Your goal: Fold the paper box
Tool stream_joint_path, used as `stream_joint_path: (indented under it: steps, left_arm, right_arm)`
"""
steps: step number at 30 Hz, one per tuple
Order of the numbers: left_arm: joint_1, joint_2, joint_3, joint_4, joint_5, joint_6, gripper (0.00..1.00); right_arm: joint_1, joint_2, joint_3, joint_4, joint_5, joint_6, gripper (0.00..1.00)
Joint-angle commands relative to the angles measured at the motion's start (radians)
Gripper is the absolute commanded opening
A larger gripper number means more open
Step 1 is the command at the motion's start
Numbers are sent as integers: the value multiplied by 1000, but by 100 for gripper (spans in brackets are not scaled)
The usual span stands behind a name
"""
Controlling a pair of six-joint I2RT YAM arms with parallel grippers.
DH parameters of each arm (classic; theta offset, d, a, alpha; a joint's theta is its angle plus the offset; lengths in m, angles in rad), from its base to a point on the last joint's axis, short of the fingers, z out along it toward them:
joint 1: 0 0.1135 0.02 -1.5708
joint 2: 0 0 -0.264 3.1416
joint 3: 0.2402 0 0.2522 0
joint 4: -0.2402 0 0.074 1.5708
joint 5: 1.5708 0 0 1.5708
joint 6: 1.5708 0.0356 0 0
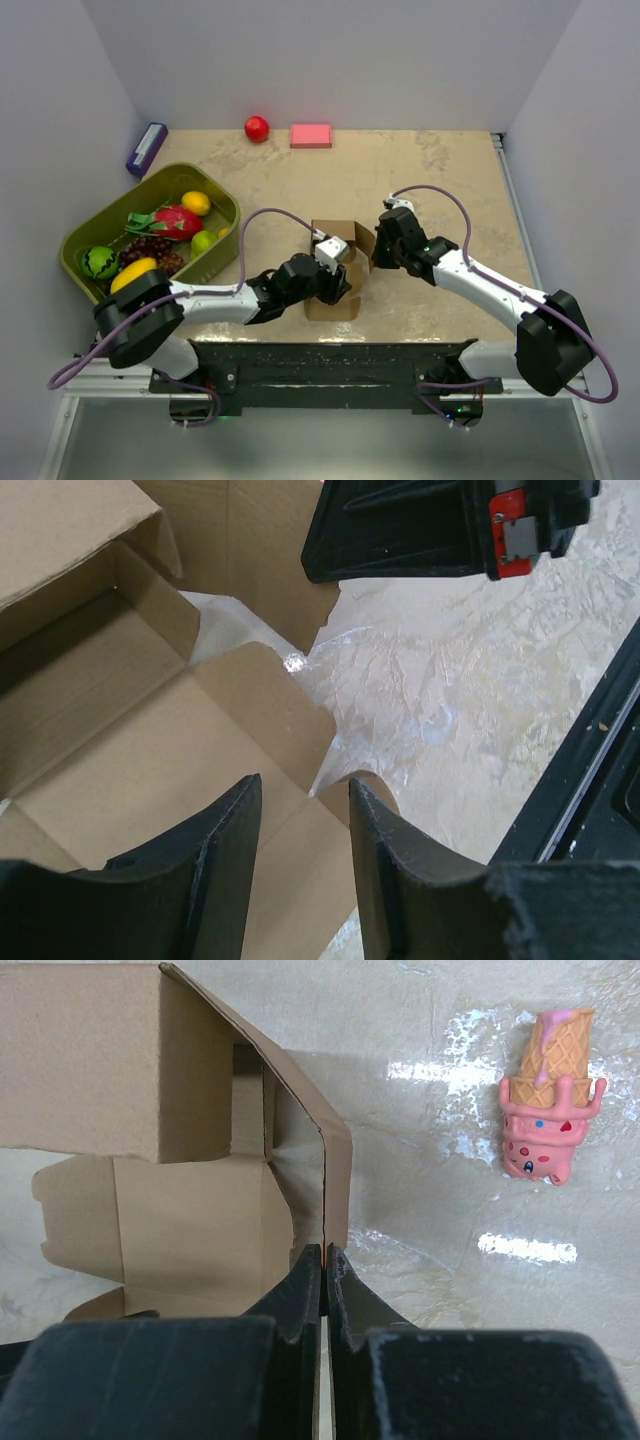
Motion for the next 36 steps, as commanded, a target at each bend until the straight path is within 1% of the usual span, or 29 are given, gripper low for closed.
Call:
stream_joint_path:
  steps: [1, 3, 8, 12, 23, 30, 36]
  left_arm:
    - [-4, 91, 11, 198, 11, -43, 43]
    - [-4, 151, 34, 217, 8, -49, 43]
    - [-4, 220, 52, 269, 5, -46, 43]
    - [-4, 277, 55, 281, -19, -43, 42]
    - [-4, 360, 90, 137, -140, -66, 38]
    - [-4, 404, 97, 117, -127, -78, 37]
    - [-4, 417, 103, 148, -85, -75, 36]
  right_arm:
    - [6, -27, -10, 26, 26, 14, 0]
    - [5, -30, -11, 22, 27, 16, 0]
    - [6, -29, -2, 18, 23, 17, 0]
    - [5, -32, 4, 12, 21, 16, 0]
    - [5, -75, 27, -8, -37, 22, 0]
    - [6, -88, 36, -16, -76, 30, 0]
    - [6, -65, 6, 47, -122, 56, 0]
